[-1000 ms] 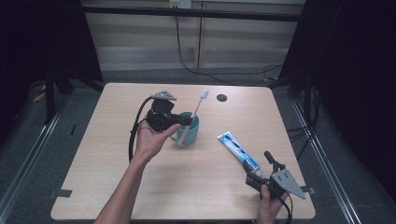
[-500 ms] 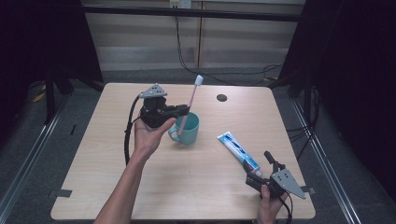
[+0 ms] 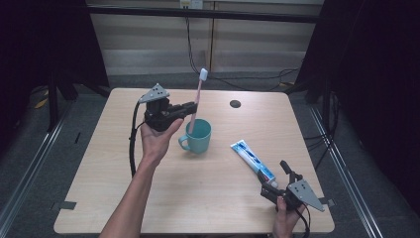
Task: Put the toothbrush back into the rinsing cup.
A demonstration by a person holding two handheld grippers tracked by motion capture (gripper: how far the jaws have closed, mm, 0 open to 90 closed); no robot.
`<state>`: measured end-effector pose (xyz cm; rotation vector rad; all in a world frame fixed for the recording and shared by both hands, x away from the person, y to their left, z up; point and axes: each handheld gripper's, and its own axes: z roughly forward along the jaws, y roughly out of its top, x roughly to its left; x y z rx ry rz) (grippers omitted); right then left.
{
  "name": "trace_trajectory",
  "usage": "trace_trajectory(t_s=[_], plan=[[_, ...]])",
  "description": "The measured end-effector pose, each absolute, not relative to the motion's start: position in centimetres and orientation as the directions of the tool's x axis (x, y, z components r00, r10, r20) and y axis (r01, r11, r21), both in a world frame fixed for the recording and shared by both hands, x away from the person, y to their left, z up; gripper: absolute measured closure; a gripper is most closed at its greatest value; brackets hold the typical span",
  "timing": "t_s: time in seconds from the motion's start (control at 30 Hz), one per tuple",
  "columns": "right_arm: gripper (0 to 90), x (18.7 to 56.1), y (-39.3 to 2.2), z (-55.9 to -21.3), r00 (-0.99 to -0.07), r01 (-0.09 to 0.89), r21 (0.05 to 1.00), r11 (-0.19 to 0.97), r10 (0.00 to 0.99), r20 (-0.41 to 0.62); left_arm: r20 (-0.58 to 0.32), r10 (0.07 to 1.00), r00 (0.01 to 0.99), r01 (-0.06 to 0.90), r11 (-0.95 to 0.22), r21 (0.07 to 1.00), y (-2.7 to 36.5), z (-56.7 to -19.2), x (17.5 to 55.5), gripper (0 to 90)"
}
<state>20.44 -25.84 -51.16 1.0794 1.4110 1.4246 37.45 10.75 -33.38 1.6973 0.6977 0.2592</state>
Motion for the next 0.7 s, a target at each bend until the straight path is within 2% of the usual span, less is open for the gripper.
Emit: trace_trajectory(t_s=[0.37,0.7], plan=[[13.5,20.4,-25.8,-51.2,-0.279,0.01,1.0,-0.017,0.96,0.019,-0.196,0.618,0.762,0.31,-0.082,0.947,11.2,-33.6,38.7,84.3],[13.5,20.4,-25.8,-51.1,-0.28,0.011,1.0,-0.016,0.96,0.018,-0.234,0.633,0.738,0.342,-0.051,0.938,11.1,-35.4,40.3,84.2]])
